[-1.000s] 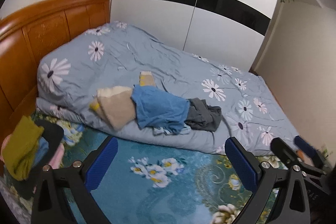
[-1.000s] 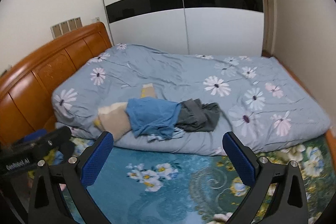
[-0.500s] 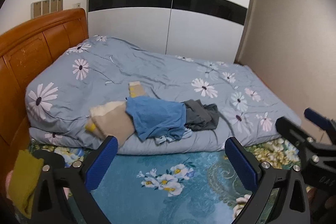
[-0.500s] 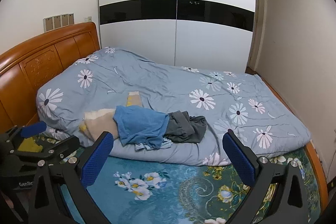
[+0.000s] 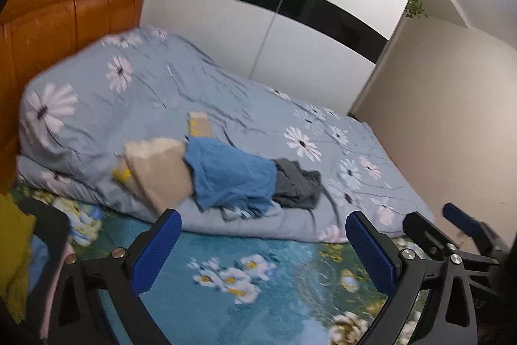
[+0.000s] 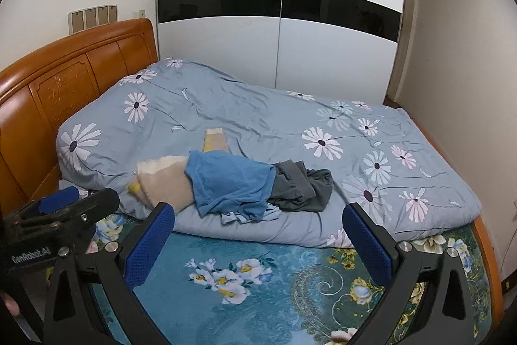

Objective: Fold clothes
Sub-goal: 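Move both tools toward the clothes pile on the bed, then grasp the blue long-sleeve shirt with the right tool and lift it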

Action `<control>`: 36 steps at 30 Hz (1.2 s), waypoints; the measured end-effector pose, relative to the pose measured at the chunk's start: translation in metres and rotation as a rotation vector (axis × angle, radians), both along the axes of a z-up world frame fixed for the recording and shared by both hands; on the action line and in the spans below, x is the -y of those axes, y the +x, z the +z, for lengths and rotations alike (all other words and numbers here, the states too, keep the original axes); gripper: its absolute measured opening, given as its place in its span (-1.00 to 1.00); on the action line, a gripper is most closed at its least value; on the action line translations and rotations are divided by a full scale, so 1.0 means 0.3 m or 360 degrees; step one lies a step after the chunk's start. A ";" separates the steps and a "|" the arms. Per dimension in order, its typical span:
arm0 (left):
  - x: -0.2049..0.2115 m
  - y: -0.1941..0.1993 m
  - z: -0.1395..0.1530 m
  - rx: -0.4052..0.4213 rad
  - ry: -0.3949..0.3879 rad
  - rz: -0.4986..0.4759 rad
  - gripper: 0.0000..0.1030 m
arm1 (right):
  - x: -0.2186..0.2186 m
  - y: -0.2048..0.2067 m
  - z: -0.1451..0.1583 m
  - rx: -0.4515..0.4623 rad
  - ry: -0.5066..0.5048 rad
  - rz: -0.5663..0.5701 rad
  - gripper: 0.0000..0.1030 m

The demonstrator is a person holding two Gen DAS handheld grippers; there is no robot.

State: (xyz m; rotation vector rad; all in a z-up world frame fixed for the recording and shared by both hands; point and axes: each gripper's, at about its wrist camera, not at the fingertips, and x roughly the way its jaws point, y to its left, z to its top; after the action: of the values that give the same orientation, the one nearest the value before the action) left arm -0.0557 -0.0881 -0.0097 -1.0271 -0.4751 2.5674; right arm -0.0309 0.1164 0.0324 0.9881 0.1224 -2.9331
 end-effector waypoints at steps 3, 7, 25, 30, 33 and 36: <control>0.010 -0.015 -0.007 -0.0005 -0.0001 0.0027 1.00 | 0.007 -0.027 -0.011 0.0014 0.0009 0.0028 1.00; -0.013 -0.041 -0.004 -0.0074 -0.0117 0.0080 1.00 | 0.009 -0.081 -0.030 0.0034 0.0018 0.0057 1.00; -0.013 -0.333 -0.157 -0.0012 -0.0223 0.0222 1.00 | -0.093 -0.429 -0.242 0.0197 -0.0090 0.0119 1.00; 0.018 -0.387 -0.253 0.0034 -0.0338 0.0291 1.00 | -0.123 -0.556 -0.409 0.0372 -0.0190 0.0111 1.00; 0.042 -0.404 -0.312 0.0068 -0.0392 0.0304 1.00 | -0.117 -0.650 -0.537 0.0510 -0.0242 0.0116 1.00; 0.079 -0.419 -0.366 0.0105 -0.0412 0.0330 1.00 | -0.055 -0.744 -0.633 0.0609 -0.0215 0.0172 1.00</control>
State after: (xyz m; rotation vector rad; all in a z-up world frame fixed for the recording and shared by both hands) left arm -0.1814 -0.1119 -0.1196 -1.2090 -0.2823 2.8426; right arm -0.2541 0.1329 -0.1576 1.4417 -0.0350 -2.5609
